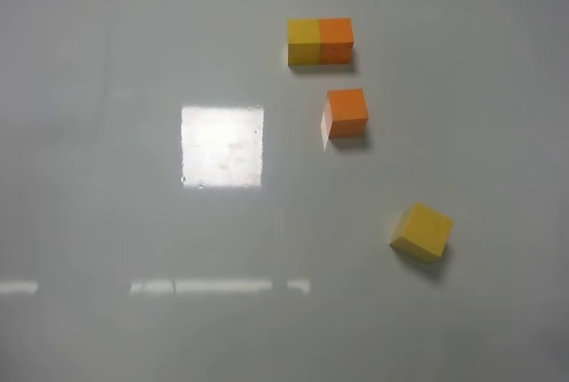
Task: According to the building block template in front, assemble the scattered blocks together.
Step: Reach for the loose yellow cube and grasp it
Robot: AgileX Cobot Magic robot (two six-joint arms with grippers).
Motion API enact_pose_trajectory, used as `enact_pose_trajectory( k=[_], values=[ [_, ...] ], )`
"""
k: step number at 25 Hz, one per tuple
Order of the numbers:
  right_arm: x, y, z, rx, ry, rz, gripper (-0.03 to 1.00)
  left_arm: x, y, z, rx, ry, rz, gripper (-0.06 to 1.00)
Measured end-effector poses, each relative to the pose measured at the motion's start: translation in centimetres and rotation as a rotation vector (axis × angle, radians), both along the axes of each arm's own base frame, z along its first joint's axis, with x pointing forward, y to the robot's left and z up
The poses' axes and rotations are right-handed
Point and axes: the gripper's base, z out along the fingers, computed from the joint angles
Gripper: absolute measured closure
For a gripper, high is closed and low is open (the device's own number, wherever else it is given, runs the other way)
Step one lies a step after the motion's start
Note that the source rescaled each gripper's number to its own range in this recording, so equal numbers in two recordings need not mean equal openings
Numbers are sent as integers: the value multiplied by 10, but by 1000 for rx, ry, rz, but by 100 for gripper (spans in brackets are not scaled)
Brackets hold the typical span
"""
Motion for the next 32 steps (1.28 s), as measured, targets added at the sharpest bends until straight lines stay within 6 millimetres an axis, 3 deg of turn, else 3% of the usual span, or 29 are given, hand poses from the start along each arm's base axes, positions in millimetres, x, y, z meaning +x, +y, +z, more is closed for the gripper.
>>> enact_pose_trajectory(
  k=[6,14,19,22,32],
  values=[
    [0,0,0,0,0,0,41,-17,-14,-51,-25,52,-160,18],
    [0,0,0,0,0,0,41,-41,-16,-93,-26,11,-203,18],
    [0,0,0,0,0,0,41,-60,-16,-102,-15,-45,-205,18],
    [0,0,0,0,0,0,41,-59,-13,-111,-21,6,-167,18],
    [0,0,0,0,0,0,41,-59,-10,-112,-43,11,-94,18]
  ],
)
